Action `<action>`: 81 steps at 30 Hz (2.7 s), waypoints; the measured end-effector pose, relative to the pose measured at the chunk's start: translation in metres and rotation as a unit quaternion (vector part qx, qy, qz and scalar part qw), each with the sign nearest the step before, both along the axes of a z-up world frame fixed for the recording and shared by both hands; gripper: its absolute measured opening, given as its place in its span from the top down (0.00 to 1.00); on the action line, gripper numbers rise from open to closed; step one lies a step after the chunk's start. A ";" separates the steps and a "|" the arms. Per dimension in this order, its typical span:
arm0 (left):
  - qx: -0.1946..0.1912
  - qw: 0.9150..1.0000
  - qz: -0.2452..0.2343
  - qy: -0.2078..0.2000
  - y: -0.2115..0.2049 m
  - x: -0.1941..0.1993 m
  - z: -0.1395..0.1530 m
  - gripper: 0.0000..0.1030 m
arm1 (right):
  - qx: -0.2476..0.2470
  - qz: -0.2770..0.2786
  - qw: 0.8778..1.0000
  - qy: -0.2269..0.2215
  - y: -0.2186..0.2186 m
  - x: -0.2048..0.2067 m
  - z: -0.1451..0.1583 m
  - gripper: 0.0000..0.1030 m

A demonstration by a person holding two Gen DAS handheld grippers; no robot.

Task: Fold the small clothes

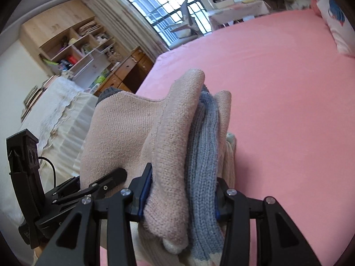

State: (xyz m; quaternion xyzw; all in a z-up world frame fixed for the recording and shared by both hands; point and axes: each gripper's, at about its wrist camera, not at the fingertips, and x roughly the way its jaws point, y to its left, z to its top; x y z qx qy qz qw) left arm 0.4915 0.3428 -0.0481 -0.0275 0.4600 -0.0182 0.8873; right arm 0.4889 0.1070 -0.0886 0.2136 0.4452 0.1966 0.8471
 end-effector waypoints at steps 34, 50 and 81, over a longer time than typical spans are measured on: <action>0.081 0.989 0.088 -0.087 -0.027 -0.045 -0.008 0.07 | -0.145 0.024 0.989 -0.015 0.001 -0.068 0.004 0.40; 0.026 0.995 0.025 -0.095 -0.150 -0.258 0.109 0.02 | -0.165 -0.001 0.985 -0.039 -0.099 -0.238 0.134 0.40; 0.013 0.996 0.038 -0.086 -0.272 -0.428 0.082 0.02 | -0.230 -0.066 0.969 -0.060 -0.191 -0.425 0.106 0.39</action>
